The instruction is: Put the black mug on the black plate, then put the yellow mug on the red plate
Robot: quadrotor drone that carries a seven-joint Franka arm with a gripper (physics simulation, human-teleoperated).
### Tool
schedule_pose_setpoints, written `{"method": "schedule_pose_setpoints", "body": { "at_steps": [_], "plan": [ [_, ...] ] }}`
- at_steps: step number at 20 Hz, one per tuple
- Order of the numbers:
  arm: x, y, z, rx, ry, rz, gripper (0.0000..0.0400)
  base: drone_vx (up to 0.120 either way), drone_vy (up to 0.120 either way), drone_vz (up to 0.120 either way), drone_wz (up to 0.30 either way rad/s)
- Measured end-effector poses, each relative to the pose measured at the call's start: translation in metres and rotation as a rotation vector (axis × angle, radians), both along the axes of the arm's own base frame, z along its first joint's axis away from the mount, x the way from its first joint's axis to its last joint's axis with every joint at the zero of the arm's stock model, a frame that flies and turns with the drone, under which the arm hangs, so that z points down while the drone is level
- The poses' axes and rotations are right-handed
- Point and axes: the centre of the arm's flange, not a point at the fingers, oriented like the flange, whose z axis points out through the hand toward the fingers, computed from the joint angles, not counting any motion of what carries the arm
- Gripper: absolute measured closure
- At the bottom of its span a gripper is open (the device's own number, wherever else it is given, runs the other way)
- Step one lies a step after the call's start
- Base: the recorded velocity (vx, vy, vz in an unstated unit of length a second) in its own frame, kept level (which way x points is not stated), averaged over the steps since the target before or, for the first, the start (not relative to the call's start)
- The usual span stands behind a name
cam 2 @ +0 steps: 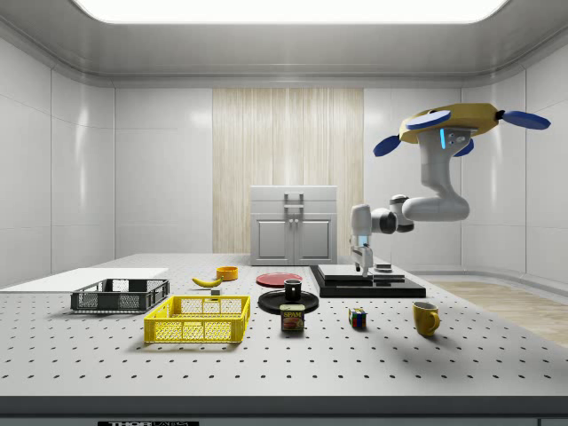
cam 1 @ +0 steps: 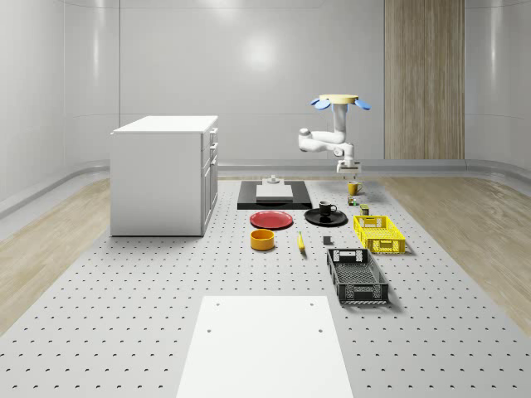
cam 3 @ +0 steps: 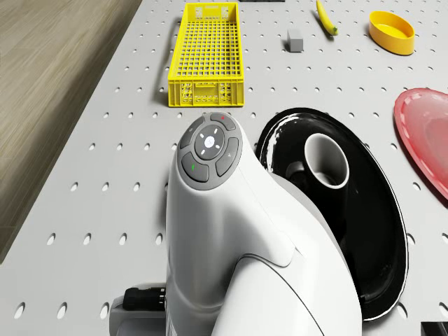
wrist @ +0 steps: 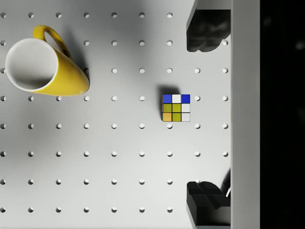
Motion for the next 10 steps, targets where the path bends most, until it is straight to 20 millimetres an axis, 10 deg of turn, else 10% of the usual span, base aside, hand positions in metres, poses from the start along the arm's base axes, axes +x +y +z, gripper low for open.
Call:
{"method": "schedule_pose_setpoints", "body": {
  "at_steps": [10],
  "plan": [
    [0.0,0.0,0.0,0.0,0.0,0.0,0.0,-0.12,0.0,0.0,0.0]
  ]
}}
